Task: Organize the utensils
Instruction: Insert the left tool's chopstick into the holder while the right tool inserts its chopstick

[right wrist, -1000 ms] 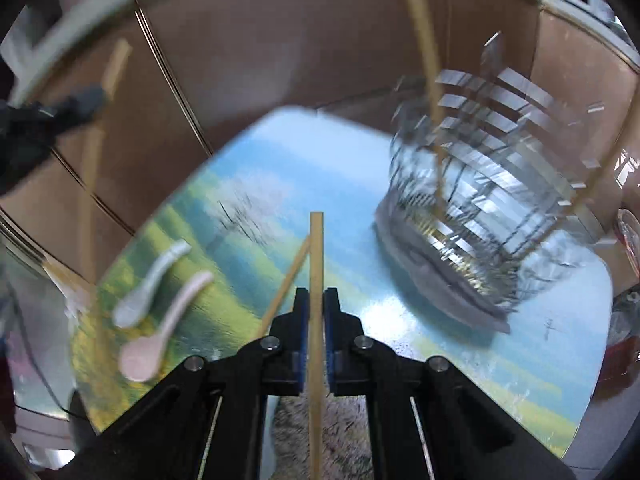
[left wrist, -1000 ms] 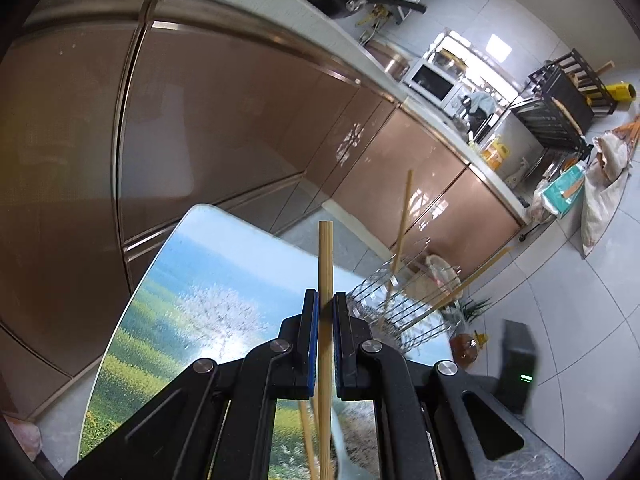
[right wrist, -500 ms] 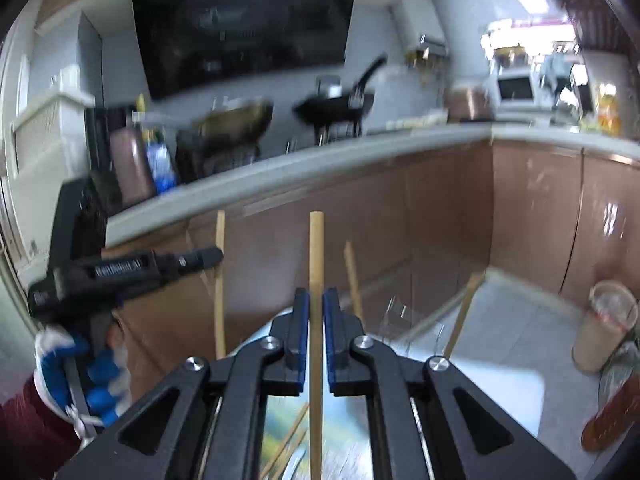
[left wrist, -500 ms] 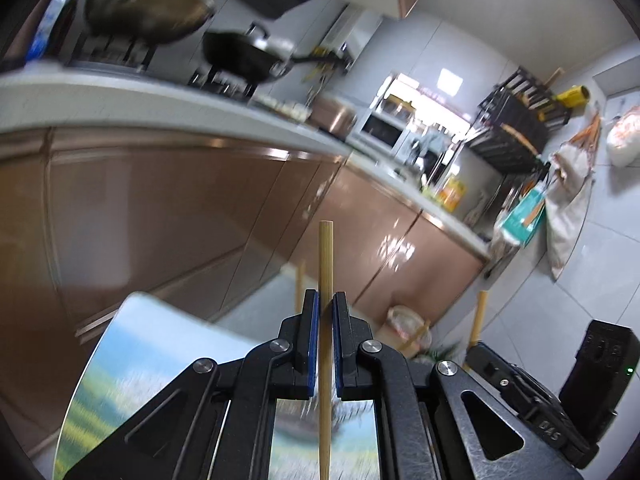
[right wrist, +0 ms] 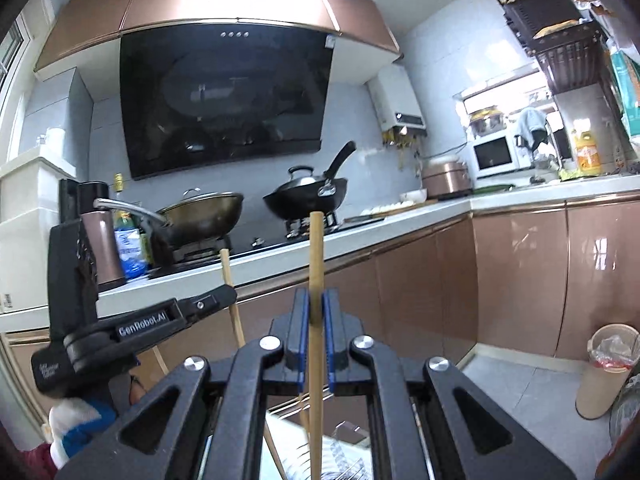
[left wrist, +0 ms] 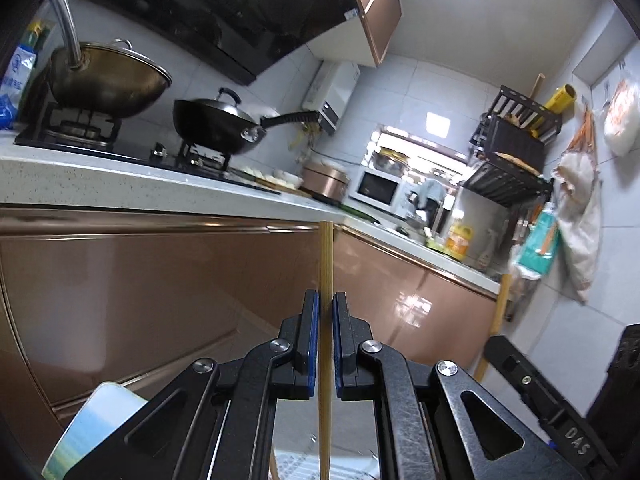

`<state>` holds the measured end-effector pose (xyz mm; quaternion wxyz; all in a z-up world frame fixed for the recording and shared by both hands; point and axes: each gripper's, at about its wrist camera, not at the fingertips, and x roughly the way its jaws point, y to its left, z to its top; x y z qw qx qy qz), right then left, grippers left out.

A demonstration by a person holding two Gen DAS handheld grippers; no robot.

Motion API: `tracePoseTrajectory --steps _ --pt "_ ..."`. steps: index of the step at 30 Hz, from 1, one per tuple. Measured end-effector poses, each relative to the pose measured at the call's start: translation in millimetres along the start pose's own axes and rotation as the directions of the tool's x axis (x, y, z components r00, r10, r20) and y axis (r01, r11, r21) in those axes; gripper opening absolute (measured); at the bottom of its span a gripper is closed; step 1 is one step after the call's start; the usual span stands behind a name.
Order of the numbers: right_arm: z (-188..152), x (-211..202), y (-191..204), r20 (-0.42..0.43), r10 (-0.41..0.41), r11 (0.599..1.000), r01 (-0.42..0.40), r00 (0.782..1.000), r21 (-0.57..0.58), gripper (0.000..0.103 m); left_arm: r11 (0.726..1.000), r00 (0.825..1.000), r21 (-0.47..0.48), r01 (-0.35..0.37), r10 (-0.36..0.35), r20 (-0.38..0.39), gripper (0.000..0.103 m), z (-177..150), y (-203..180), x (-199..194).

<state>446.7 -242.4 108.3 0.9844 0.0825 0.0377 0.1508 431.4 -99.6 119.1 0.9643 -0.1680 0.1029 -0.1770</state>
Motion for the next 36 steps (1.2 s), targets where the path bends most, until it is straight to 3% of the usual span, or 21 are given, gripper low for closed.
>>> tracePoseTrajectory --steps 10,16,22,30,36 --pt "-66.1 20.8 -5.3 0.047 -0.090 0.988 0.095 0.995 -0.119 0.006 0.989 0.985 0.020 -0.144 0.142 0.097 0.006 -63.3 10.3 32.8" --pt "-95.9 21.9 -6.1 0.022 -0.116 0.980 0.118 0.993 -0.159 0.006 0.983 0.979 0.036 -0.178 0.174 0.102 0.006 -91.2 7.8 36.1" --pt "-114.6 20.4 -6.1 -0.020 -0.127 0.973 0.121 0.992 -0.196 0.007 0.981 0.981 0.053 -0.186 0.182 0.069 0.006 -111.7 6.8 40.0" --pt "-127.8 13.2 -22.3 -0.101 -0.138 0.983 0.124 0.985 -0.137 0.007 0.974 0.975 0.047 -0.221 0.221 0.005 0.006 -122.8 17.9 40.9" --pt "-129.2 3.5 -24.5 -0.112 -0.163 0.980 0.147 0.980 -0.136 0.008 0.969 0.969 0.043 -0.243 0.244 -0.024 0.007 -127.4 25.6 36.6"
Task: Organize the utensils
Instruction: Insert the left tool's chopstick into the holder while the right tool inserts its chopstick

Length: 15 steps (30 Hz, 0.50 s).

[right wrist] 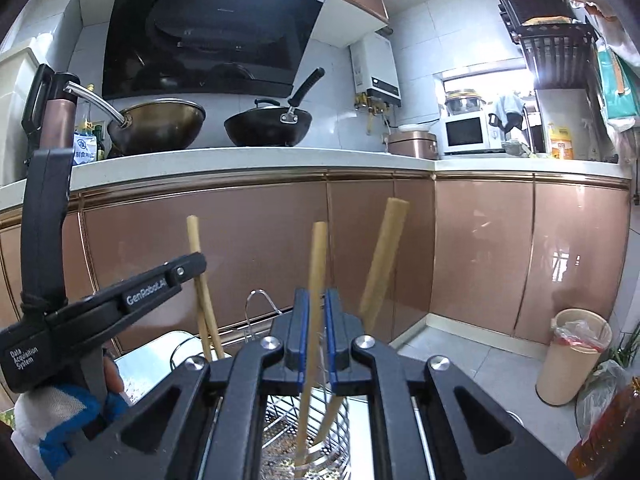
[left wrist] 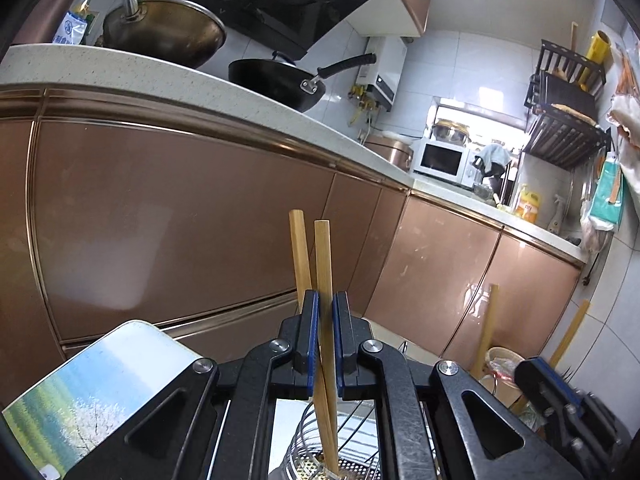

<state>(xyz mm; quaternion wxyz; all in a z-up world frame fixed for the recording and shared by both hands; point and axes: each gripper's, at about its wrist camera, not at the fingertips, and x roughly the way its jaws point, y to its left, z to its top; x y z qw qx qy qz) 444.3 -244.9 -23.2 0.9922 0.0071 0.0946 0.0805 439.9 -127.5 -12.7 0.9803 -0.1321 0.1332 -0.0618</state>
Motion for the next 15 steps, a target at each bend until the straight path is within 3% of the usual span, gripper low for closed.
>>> tracePoseTrajectory --steps 15 --pt "-0.2 -15.0 3.3 -0.040 -0.011 1.000 0.011 0.999 0.001 0.008 1.000 0.999 0.010 0.011 -0.011 -0.033 0.007 -0.2 3.7 -12.3"
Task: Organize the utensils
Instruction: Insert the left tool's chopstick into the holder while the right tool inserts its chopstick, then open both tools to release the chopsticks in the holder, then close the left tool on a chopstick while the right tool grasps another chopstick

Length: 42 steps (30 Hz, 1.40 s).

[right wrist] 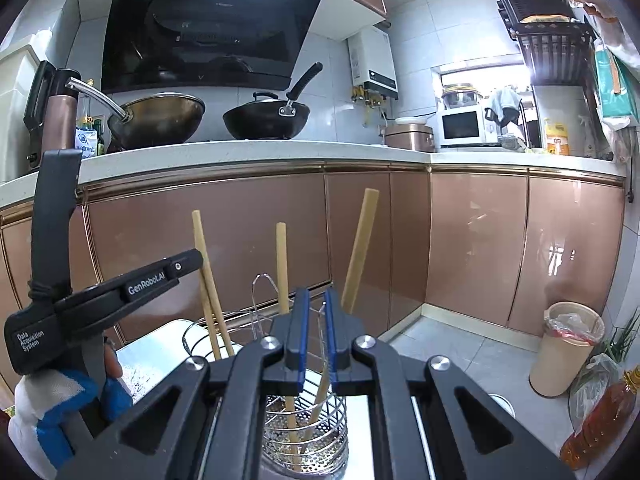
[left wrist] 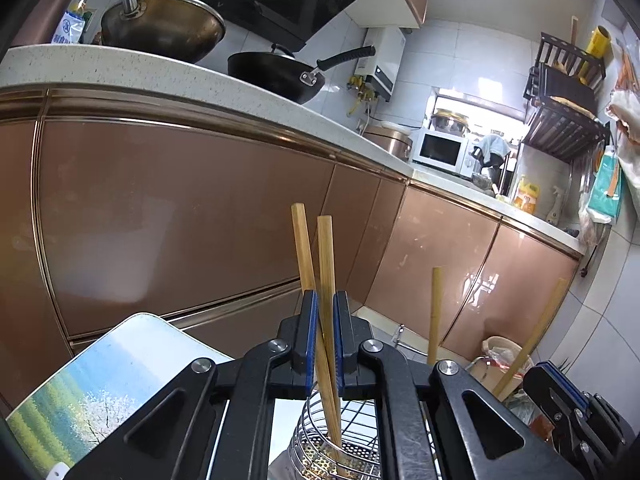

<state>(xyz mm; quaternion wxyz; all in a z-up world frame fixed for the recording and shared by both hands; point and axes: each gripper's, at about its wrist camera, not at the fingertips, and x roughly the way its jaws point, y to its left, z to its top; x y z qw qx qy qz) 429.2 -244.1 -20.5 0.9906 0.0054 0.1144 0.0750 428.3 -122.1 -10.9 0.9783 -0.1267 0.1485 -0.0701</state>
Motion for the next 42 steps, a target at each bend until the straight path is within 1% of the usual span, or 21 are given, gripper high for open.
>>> tracePoseTrajectory --steps 3,6,8,14,17,20,23,26,27,29,31,32,33,34,35,36,37,38,39,41,42 --pt "2.3 -5.4 0.3 0.002 -0.003 1.000 0.003 1.000 0.002 0.008 1.000 1.000 0.007 0.013 -0.013 0.006 0.007 4.0 -1.0 -8.1" --pt "5.4 -16.1 2.2 0.003 -0.005 1.000 0.005 1.000 0.002 0.016 1.000 1.000 0.009 0.027 -0.027 0.009 0.014 9.0 1.8 -22.5" --pt "8.1 -24.4 3.4 0.001 -0.008 1.000 0.008 1.000 0.005 0.023 0.999 0.999 0.015 0.031 -0.031 0.013 0.015 13.5 4.9 -33.1" --pt "18.6 -58.1 9.4 -0.011 -0.015 1.000 0.015 1.000 -0.002 0.023 0.998 0.999 0.053 0.032 -0.032 -0.006 0.015 33.5 17.2 -71.1" --pt "25.5 -78.2 15.1 -0.019 -0.017 1.000 0.017 1.000 -0.009 0.023 0.998 0.999 0.054 0.029 -0.027 -0.045 0.015 43.0 28.9 -89.0" --pt "32.1 -92.5 20.1 -0.038 -0.011 1.000 0.011 0.999 -0.007 0.023 0.997 0.998 0.070 0.016 -0.011 -0.062 0.015 50.7 41.1 -111.0" --pt "36.1 -103.0 27.3 -0.091 0.008 1.000 -0.008 0.996 0.007 0.023 0.996 0.994 0.086 0.014 -0.004 -0.107 0.016 55.5 54.7 -129.6" --pt "33.4 -106.3 37.7 -0.164 0.042 0.999 -0.042 0.986 0.004 0.023 0.995 0.983 0.102 0.012 0.007 -0.182 0.017 55.8 69.6 -140.3" --pt "30.9 -106.4 40.4 -0.190 0.058 0.998 -0.057 0.980 0.009 0.023 0.994 0.976 0.106 0.015 0.009 -0.217 0.017 53.3 74.8 -142.0" --pt "25.3 -101.1 46.8 -0.266 0.091 0.996 -0.088 0.960 0.023 0.023 0.992 0.958 0.121 0.022 0.014 -0.287 0.017 45.4 82.2 -142.7" --pt "18.7 -96.1 52.4 -0.322 0.109 0.994 -0.106 0.940 0.027 0.023 0.993 0.929 0.110 0.044 0.000 -0.371 0.017 35.8 91.3 -138.0" --pt "13.9 -93.1 56.4 -0.353 0.116 0.993 -0.114 0.928 0.026 0.023 0.993 0.916 0.105 0.049 -0.003 -0.402 0.017 31.5 94.5 -135.7" --pt "8.3 -90.7 60.2 -0.381 0.127 0.992 -0.124 0.916 0.031 0.023 0.994 0.898 0.094 0.054 -0.008 -0.440 0.017 26.3 98.4 -130.7" --pt "4.5 -88.3 61.7 -0.401 0.140 0.990 -0.134 0.905 0.044 0.023 0.995 0.885 0.082 0.056 -0.012 -0.465 0.017 22.2 101.2 -126.8" --pt "-0.4 -82.2 64.2 -0.435 0.163 0.987 -0.149 0.885 0.066 0.023 0.996 0.867 0.067 0.059 -0.017 -0.499 0.017 16.9 104.9 -120.3" --pt "-6.0 -74.1 67.5 -0.476 0.184 0.983 -0.163 0.860 0.084 0.023 0.997 0.848 0.056 0.062 -0.023 -0.529 0.017 11.8 107.1 -115.0" --pt "-9.6 -68.9 70.0 -0.498 0.190 0.982 -0.167 0.846 0.091 0.023 0.997 0.824 0.041 0.064 -0.030 -0.566 0.017 5.5 110.1 -105.9" --pt "-14.5 -60.8 74.1 -0.528 0.198 0.980 -0.173 0.826 0.096 0.023 0.997 0.807 0.032 0.067 -0.035 -0.590 0.017 1.7 111.0 -99.9" --pt "-18.9 -53.1 78.1 -0.555 0.207 0.978 -0.181 0.806 0.101 0.023 0.997 0.786 0.022 0.073 -0.044 -0.617 0.017 -3.1 111.6 -93.5" --pt "-27.0 -42.7 84.6 -0.584 0.203 0.979 -0.178 0.786 0.101 0.023 0.997 0.732 0.001 0.075 -0.055 -0.680 0.017 -16.0 113.9 -76.5" --pt "-30.4 -39.3 88.7 -0.592 0.202 0.979 -0.180 0.780 0.098 0.023 0.997 0.714 -0.003 0.073 -0.055 -0.698 0.017 -21.2 115.0 -71.7"
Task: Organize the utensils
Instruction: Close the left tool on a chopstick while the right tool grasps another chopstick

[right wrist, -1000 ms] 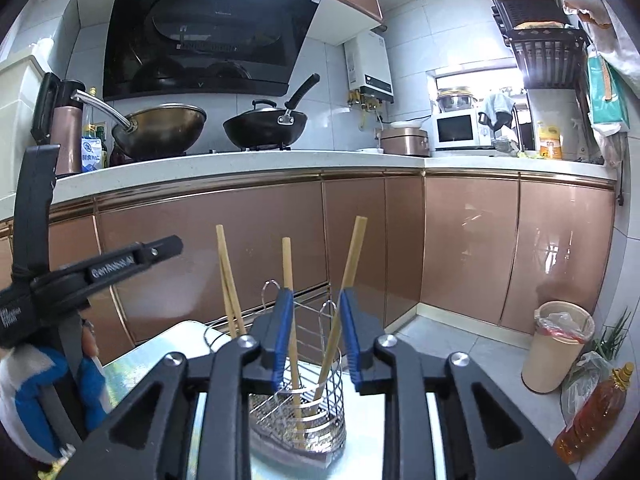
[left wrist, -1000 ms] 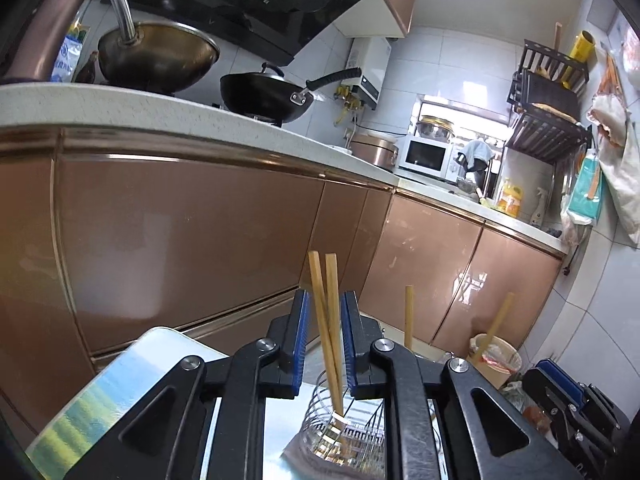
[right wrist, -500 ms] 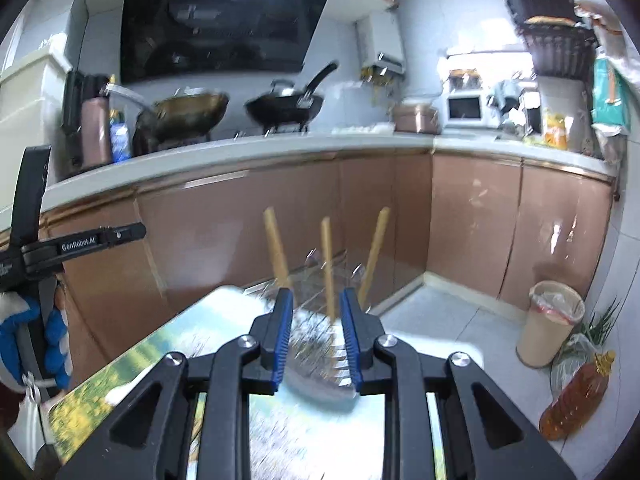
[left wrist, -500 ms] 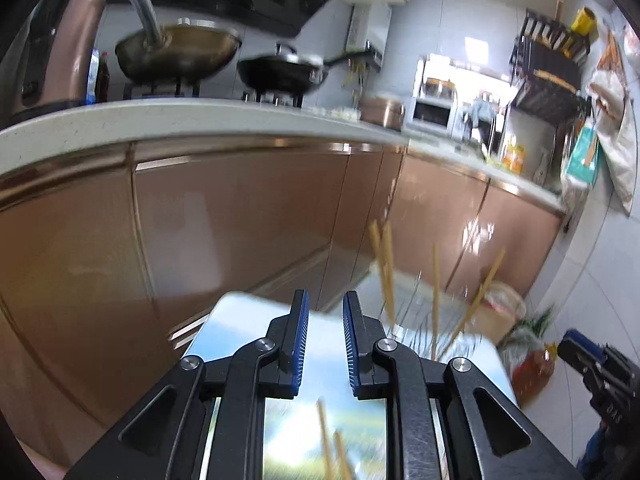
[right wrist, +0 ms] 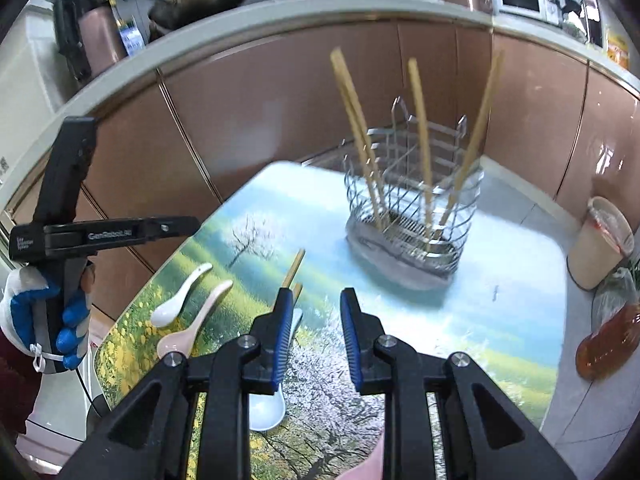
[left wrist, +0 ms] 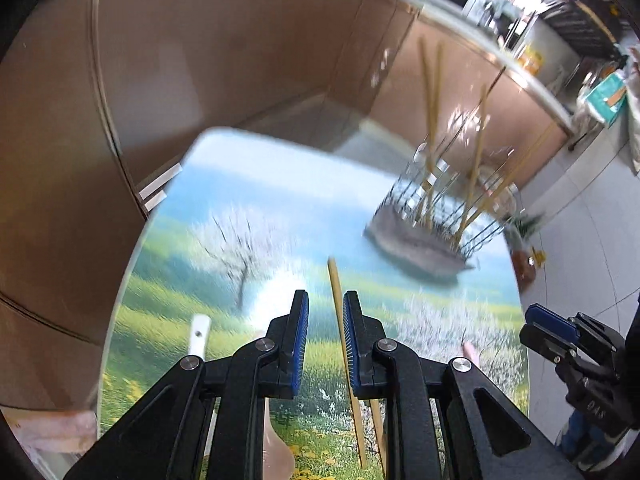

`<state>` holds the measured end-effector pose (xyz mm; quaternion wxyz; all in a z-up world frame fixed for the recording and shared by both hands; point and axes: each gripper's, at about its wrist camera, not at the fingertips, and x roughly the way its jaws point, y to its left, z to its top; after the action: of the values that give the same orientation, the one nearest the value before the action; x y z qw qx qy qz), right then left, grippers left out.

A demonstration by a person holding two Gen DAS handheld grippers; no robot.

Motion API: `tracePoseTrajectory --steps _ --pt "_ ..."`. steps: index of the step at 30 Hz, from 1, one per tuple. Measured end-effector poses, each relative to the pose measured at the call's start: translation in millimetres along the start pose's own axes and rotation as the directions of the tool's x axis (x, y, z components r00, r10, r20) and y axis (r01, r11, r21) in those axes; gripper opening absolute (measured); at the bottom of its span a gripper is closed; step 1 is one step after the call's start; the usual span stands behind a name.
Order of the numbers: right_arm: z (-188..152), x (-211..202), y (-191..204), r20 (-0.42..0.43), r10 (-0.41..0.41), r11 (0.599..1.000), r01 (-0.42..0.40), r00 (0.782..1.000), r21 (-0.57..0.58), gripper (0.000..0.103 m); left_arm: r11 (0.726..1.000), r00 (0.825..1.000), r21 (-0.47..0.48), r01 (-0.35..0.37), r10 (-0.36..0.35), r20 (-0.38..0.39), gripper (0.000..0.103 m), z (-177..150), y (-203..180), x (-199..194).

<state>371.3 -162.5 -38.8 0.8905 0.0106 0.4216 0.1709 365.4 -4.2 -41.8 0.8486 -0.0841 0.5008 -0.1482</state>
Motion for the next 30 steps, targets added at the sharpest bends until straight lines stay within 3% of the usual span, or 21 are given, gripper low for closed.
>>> tracePoseTrajectory --steps 4,9,16,30 --pt "0.1 11.7 5.9 -0.018 0.014 1.000 -0.014 1.000 -0.006 0.023 1.000 0.995 -0.018 0.005 -0.006 -0.103 0.017 6.3 -1.5 39.0" --pt "2.2 27.2 2.5 -0.053 0.016 1.000 -0.017 0.998 -0.008 0.023 1.000 0.987 -0.018 -0.001 -0.002 -0.162 0.017 12.0 -10.4 74.0" --pt "0.6 42.7 -9.5 -0.072 0.024 1.000 -0.023 0.997 0.007 0.023 0.998 0.973 0.006 -0.067 0.067 -0.221 0.017 19.6 -17.7 112.4" --pt "-9.3 50.9 -29.5 -0.086 0.027 0.999 -0.025 0.996 0.034 0.023 0.994 0.952 0.018 -0.105 0.106 -0.286 0.014 19.4 -25.4 146.3"
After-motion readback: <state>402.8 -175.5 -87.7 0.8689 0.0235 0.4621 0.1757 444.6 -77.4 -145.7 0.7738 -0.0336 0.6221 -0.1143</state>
